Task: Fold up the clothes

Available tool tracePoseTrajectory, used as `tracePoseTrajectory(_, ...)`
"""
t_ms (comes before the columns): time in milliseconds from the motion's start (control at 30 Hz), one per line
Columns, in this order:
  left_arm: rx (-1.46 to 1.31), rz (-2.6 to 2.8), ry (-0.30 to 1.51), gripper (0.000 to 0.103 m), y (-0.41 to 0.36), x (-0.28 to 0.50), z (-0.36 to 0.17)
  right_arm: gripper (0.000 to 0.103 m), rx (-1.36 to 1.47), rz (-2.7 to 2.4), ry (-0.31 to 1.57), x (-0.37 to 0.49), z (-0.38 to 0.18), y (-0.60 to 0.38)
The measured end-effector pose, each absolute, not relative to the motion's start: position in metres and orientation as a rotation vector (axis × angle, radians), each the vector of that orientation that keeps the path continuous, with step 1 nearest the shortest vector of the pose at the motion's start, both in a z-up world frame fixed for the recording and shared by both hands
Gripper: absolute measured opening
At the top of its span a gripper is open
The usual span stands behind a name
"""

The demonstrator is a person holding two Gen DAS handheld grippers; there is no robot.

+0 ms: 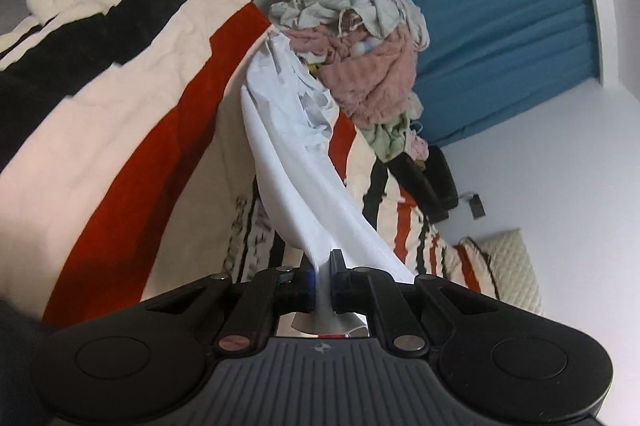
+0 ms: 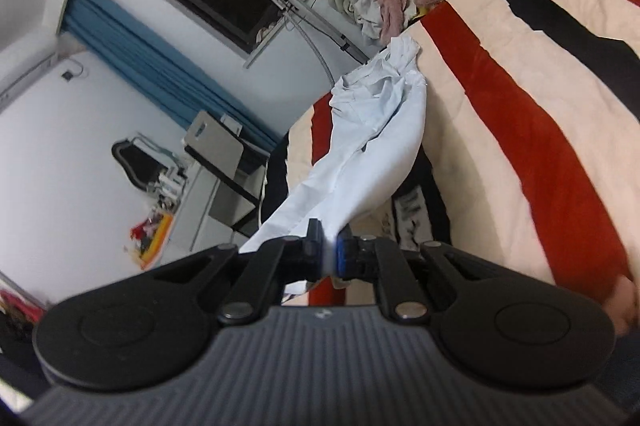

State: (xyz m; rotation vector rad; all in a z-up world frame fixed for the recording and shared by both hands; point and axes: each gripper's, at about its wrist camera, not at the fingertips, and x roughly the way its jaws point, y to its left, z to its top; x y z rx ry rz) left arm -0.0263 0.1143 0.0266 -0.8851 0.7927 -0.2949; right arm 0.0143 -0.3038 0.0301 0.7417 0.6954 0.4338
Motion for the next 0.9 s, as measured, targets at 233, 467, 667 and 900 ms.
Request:
tracePoseTrajectory(233, -0.907, -0.284, 0.871, 0.006, 0.109, -0.062, -0.003, 0.01, 0.713, 0.419, 0.782, -0.02, -0.003, -0.31)
tracePoseTrajectory(467, -0.921, -0.249, 0.87, 0.006, 0.104, -0.02, -0.001, 0.01, 0.846, 0.384, 0.722, 0.018, -0.001, -0.313)
tracePoseTrajectory(667, -0.833, -0.174, 0.8, 0.006, 0.098, 0.076, 0.01, 0.01, 0.842, 0.352, 0.625, 0.101, 0.001, -0.299)
tracePoseTrajectory(900, -0.666, -0.097, 0.701, 0.006, 0.084, 0.184, -0.011, 0.01, 0.659, 0.287, 0.569, 0.212, -0.027, -0.266)
